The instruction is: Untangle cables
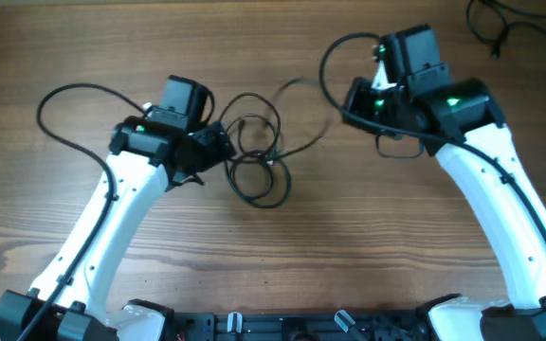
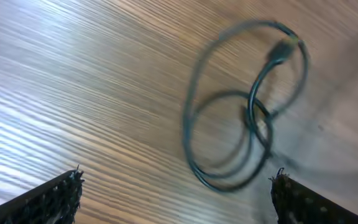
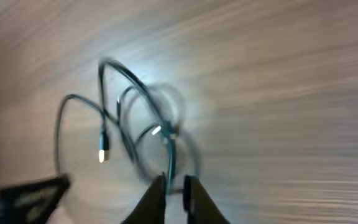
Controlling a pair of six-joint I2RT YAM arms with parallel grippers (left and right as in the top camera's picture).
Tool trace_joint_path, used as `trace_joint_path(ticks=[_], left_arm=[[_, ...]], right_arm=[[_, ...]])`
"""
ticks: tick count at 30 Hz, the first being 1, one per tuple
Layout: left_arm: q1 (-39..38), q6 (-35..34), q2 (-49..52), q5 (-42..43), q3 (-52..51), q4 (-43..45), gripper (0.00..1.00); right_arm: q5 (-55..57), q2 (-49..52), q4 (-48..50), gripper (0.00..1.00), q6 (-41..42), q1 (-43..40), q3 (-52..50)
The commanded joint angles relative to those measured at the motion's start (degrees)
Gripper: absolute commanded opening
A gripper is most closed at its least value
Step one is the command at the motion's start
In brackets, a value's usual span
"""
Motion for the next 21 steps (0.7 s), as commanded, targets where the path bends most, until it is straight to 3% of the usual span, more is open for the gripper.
trace_joint_path(ticks=[1,5,7,9,12,18,21], left_arm=[[0.5,-1.2,0.5,-3.0,-0.7,0.0,1.0],[0.5,-1.2,0.5,-3.0,-0.7,0.0,1.0],[0.5,-1.2,0.5,-3.0,-0.7,0.1,1.0],[0.5,-1.2,0.5,-3.1,-0.7,0.7,1.0],[0.6,-1.2,0.5,-3.1,-0.7,1.9,1.0],[3.9,-1.2,0.5,-3.1,-0.7,1.9,1.0],[3.9,-1.2,0.5,-3.1,-0.7,1.9,1.0]], right_arm=[[10.1,-0.1,0.1,0.16,0.2,-0.3,1.0],[9.5,1.9,0.0,0.17,0.2,-0.3,1.0],[4.3,3.5,0.4,0.36,0.0,-0.3,0.9],[-0.7,5.6,0.9,0.43,-0.2,0.0,0.7],[-5.5,11.0,1.8,0.63,-6.3,1.6,0.7],[-8.5,25.8,5.2,0.63,-6.0,5.3,0.7],[-8.4,32.3,9.8,0.56,-1.5,7.3,0.7]])
